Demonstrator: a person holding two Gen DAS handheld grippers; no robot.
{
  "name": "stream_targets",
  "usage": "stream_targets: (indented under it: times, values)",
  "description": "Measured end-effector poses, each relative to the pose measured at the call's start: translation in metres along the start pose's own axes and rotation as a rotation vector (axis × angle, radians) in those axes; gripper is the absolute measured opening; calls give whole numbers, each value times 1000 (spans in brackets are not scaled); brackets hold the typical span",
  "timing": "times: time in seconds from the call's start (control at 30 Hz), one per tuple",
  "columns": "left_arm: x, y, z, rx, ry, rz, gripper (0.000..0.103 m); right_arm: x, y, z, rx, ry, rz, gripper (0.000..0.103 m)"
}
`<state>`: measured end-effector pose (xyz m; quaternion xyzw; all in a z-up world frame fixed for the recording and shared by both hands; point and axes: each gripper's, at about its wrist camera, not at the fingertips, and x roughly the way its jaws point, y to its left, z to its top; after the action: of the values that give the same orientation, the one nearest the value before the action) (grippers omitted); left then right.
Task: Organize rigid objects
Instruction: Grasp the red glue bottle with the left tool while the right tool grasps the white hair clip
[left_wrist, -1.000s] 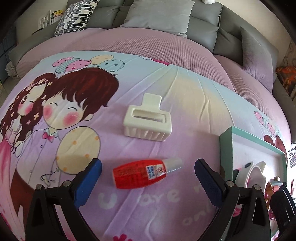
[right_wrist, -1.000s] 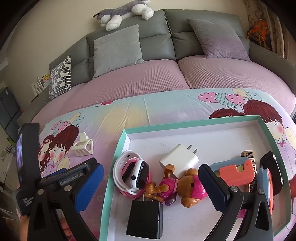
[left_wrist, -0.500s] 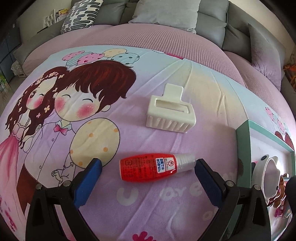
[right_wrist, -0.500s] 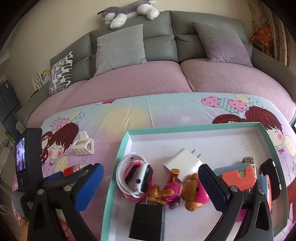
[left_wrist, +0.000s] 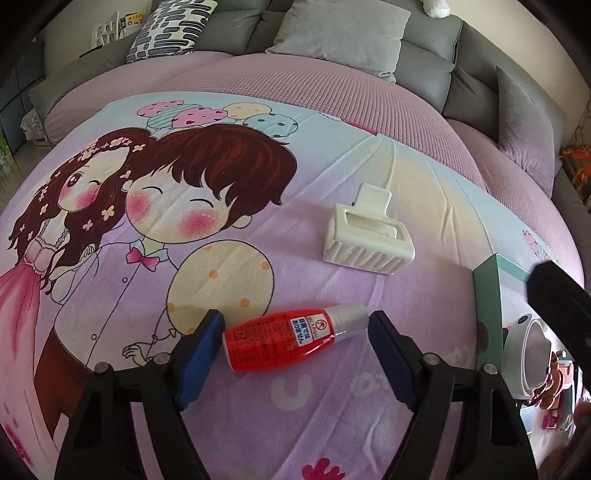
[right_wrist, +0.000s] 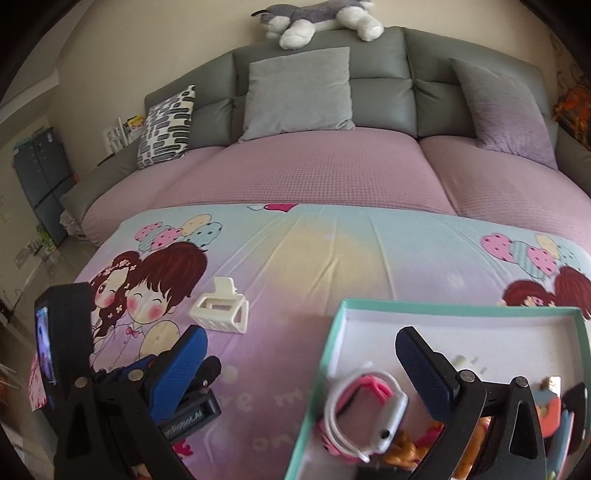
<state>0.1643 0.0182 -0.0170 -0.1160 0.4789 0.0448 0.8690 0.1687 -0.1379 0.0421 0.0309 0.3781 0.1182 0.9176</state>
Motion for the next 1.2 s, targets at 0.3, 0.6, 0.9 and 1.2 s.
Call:
stream_targets:
  times: [0.3, 0.6, 0.9, 1.2]
  values:
    - [-5, 17, 0, -28, 11, 11, 78, 28, 32, 6, -63, 44, 42, 103]
    - [-10, 43, -2, -67, 20, 83, 78, 62, 57, 4, -102, 111, 89, 92]
    - [-14, 53, -3, -94, 31, 93, 78, 86, 72, 4, -118, 157, 59, 86]
    - [-16, 57, -5, -101, 36, 78, 78, 94, 76, 1, -111, 180, 52, 59]
